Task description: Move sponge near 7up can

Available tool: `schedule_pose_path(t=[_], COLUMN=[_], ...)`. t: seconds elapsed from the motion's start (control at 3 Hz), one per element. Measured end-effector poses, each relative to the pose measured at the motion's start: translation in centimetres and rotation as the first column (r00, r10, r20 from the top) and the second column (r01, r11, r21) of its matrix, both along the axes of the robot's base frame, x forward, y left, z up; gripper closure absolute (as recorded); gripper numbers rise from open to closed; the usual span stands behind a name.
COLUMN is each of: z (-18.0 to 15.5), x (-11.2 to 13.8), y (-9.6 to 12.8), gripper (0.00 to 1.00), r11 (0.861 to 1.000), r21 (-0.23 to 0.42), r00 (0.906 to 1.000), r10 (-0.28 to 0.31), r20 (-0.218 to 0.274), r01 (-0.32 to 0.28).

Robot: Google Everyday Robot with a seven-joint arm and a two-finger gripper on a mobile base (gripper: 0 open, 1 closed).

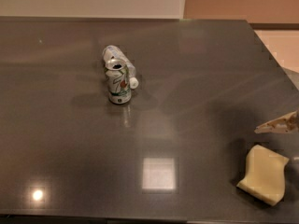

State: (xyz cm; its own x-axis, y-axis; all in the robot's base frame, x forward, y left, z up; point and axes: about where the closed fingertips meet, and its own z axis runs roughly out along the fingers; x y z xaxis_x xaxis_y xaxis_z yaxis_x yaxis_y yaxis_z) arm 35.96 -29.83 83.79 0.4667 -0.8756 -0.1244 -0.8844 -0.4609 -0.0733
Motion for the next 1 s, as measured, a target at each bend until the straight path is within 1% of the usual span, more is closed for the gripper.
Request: schedule_pose_path(t=[0.33,0.67,1.0], z=[-0.4,-0.6,-0.1], x=[-0.5,-0.6,-0.7], y=[-2.9,-4.3,-4.1], gripper=[0.41,0.64,0.87], r11=[0.998,0.996,0.995], r21=[-0.019,-0.040,-0.032], r00=[0.9985,0.9971,0.9957], r10=[0.054,0.073,0.090], r20=[-0.011,-0.024,-0.024], r01=[-0.054,-0.074,-0.091])
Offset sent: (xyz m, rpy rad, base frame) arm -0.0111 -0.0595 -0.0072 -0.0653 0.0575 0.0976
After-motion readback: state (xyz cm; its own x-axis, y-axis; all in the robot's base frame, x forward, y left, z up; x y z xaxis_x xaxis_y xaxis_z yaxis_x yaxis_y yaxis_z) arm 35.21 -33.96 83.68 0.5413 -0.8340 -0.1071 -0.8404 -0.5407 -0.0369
